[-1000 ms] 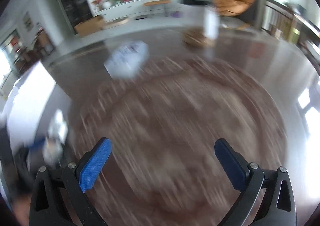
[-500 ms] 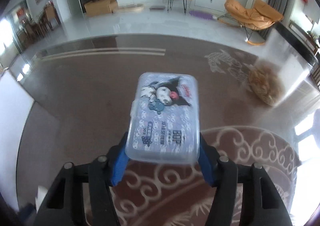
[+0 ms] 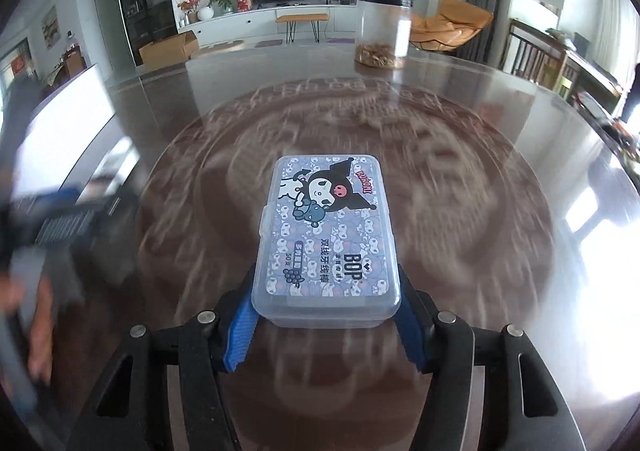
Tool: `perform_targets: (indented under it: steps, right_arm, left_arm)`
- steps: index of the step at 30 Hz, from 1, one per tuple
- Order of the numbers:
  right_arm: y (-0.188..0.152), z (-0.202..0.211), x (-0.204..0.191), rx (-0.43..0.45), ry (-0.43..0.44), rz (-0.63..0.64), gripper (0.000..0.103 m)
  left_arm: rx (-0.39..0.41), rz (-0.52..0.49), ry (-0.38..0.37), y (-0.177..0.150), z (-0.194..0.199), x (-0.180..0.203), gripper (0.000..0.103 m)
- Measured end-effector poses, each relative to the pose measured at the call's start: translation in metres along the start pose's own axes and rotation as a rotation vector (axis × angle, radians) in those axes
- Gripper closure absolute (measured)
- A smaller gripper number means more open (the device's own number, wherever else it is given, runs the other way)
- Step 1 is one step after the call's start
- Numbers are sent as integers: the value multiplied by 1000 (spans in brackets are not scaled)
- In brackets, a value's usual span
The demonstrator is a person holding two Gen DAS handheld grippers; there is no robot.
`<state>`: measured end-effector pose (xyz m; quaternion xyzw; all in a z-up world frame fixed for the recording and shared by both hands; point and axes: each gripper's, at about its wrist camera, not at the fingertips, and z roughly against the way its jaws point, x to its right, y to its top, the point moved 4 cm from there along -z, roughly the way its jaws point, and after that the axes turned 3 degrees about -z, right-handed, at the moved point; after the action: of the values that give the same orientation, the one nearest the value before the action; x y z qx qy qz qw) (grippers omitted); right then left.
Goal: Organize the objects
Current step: 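Grasp the clear cartoon-printed case with the right tool while the left tool holds the bottle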
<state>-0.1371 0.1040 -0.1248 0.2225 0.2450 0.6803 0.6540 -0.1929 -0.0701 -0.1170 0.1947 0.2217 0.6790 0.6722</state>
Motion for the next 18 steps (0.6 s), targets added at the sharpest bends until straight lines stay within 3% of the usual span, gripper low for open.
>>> perform_targets:
  steps: [3, 7, 13, 18]
  right_arm:
    - [-24, 19, -4, 0, 0, -1, 42]
    - [-39, 24, 2, -9, 48, -35, 16]
    - [-31, 30, 24, 20, 195, -177, 12]
    - [-15, 17, 18, -56, 195, -169, 9]
  left_arm:
    - [0, 1, 0, 0, 2, -1, 0]
    - [0, 0, 0, 0, 2, -2, 0]
    - [-20, -40, -27, -8, 4, 2, 0]
    - [-41, -65, -44, -9, 6, 2, 0]
